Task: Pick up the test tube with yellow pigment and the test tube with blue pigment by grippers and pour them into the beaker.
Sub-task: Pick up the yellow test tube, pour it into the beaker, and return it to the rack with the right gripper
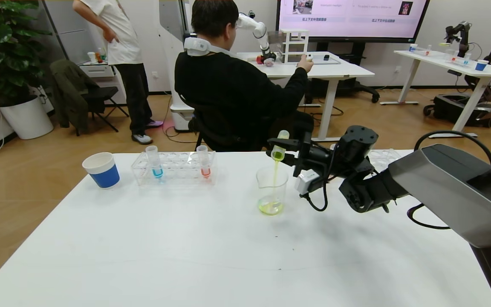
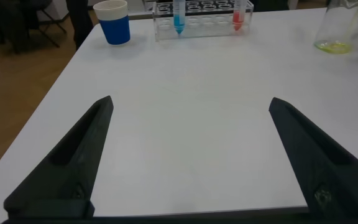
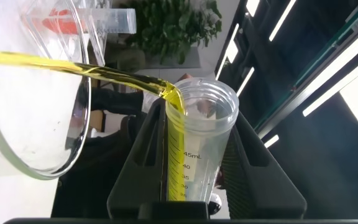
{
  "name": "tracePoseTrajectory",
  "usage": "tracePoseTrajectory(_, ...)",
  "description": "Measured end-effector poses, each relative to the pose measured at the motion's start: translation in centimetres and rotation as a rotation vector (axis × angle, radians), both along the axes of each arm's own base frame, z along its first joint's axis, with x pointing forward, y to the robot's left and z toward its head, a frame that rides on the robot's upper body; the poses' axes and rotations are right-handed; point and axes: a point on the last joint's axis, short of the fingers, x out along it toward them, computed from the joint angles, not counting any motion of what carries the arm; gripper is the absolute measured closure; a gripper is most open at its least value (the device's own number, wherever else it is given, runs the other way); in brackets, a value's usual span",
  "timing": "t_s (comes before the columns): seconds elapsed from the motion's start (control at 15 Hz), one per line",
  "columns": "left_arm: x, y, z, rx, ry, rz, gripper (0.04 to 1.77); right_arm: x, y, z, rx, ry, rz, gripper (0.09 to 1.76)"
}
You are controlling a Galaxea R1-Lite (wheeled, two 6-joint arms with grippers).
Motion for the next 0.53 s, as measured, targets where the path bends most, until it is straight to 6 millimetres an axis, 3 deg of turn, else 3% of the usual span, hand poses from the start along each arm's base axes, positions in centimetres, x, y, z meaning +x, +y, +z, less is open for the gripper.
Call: tracePoseTrajectory(0.53,0.00,0.00,0.00,0.000,0.000,0.000,0.06,-0.04,-0.02,0.50,-0.066,-0.129,-0.023,1.34)
